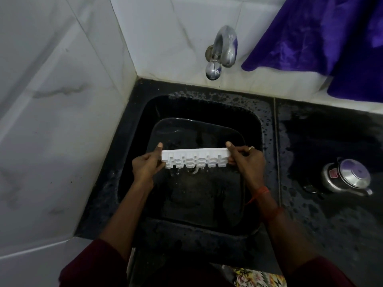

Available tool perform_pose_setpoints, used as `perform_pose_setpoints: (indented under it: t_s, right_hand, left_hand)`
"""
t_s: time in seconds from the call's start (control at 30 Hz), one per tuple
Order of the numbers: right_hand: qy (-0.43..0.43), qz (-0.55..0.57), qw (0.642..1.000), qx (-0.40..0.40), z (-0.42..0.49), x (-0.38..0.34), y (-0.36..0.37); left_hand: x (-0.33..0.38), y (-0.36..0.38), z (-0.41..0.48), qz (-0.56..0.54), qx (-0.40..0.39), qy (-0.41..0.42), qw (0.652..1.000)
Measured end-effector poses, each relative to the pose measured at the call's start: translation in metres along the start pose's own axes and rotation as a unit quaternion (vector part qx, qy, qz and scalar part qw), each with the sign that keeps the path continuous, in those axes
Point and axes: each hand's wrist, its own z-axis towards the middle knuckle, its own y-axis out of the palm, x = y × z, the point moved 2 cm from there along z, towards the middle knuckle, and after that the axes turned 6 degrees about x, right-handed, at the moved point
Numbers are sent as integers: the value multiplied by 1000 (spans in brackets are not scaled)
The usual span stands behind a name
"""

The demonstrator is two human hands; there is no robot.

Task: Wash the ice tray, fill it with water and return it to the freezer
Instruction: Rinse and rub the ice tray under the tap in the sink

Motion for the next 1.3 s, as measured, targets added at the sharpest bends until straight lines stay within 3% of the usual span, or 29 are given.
perform_pose_setpoints:
  t_s: [0.2,0.33,0.47,0.67,0.83,1.07,1.3]
  right_hand:
    - [9,62,998,-19,8,-3,1]
    - [37,126,989,-64,15,5,4]
    - [34,148,983,-100,22,12,4]
    - [46,74,988,-125,45,11,5]
    - [-41,-17,995,-94,93,-36,21]
    - [35,117,975,-184,156,-117,79]
    - [114,240,933,-244,175,-145,107]
  left_hand:
    - [2,13,-3,-61,-12,6,998]
    - [-3,18,4,-47,3,11,999]
    - [-6,21,9,-59,-13,-51,997]
    - [-6,21,13,-73,-60,-62,994]
    - [-1,27,15,-81,-59,-49,994]
    - [6,37,15,-81,-77,-24,993]
    - [8,43,12,-60,-101,9,993]
